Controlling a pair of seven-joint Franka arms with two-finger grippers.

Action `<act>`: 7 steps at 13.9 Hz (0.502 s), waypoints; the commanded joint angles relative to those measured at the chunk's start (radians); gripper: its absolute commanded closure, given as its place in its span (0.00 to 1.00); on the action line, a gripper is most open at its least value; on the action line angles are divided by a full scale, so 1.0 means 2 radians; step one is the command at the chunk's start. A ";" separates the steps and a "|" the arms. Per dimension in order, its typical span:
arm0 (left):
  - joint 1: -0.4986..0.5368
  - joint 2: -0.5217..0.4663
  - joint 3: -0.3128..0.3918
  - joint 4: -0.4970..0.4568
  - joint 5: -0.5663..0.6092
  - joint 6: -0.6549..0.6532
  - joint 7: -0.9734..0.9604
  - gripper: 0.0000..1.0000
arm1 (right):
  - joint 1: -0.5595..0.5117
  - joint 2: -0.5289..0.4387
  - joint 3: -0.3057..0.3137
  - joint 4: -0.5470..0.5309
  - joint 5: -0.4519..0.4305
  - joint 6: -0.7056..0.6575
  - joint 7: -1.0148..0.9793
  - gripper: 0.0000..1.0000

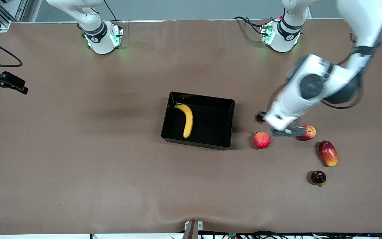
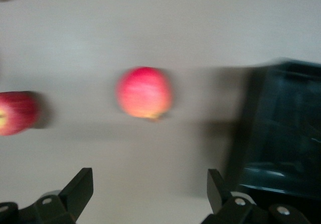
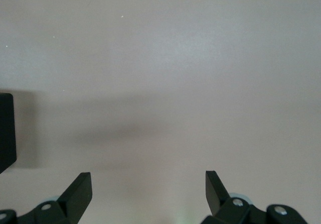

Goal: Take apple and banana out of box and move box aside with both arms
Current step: 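Move the left gripper over the yellow banana in the box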

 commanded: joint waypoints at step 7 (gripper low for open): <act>-0.367 0.183 0.173 0.231 0.048 -0.009 -0.208 0.00 | -0.011 0.040 0.003 0.001 -0.003 -0.073 -0.013 0.00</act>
